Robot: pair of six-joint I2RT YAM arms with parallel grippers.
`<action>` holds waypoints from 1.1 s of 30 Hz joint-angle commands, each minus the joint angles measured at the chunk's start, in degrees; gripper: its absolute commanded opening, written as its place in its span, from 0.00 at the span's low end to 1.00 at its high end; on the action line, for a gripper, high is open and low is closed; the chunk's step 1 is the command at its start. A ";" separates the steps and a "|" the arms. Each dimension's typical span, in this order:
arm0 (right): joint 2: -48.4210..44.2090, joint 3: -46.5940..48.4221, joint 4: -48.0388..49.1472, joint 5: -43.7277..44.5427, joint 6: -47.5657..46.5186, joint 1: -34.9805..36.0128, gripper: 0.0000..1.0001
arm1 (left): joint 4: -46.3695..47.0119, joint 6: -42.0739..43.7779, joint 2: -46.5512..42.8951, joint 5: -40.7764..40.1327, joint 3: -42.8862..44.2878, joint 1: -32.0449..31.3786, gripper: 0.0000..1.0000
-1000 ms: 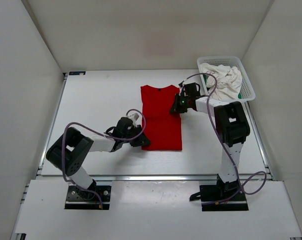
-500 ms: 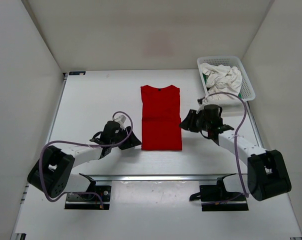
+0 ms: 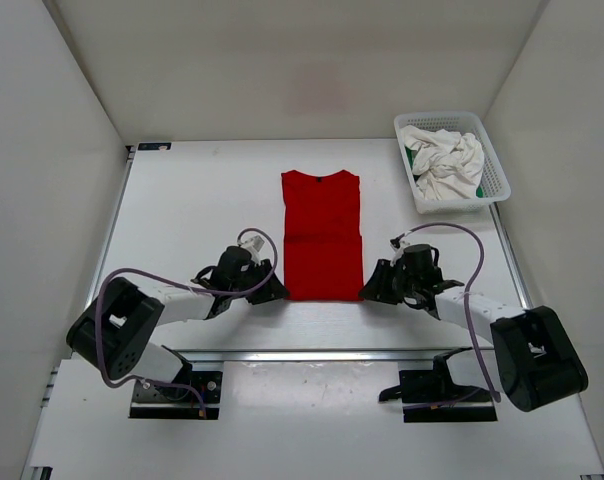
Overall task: Fold and stack the t-shirts
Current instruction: Grab one side of the 2/3 rectangular tshirt with both arms
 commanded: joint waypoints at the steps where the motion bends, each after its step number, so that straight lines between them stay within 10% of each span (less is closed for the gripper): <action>1: 1.72 -1.28 3.49 -0.51 0.57 -0.11 0.28 | -2.69 0.66 1.72 -1.53 -0.04 -0.74 0.43; 11: 1.73 -1.90 5.79 -1.92 1.45 -0.12 0.00 | -2.59 0.30 2.25 -1.88 1.54 -1.09 0.01; 26: -25.32 -6.91 -17.41 10.30 11.81 20.35 0.01 | -28.68 -3.55 -32.52 -2.49 -11.46 -8.56 0.00; 33: -18.61 9.58 -19.62 5.57 1.65 12.22 0.00 | -35.21 3.81 -30.31 0.76 7.13 1.27 0.00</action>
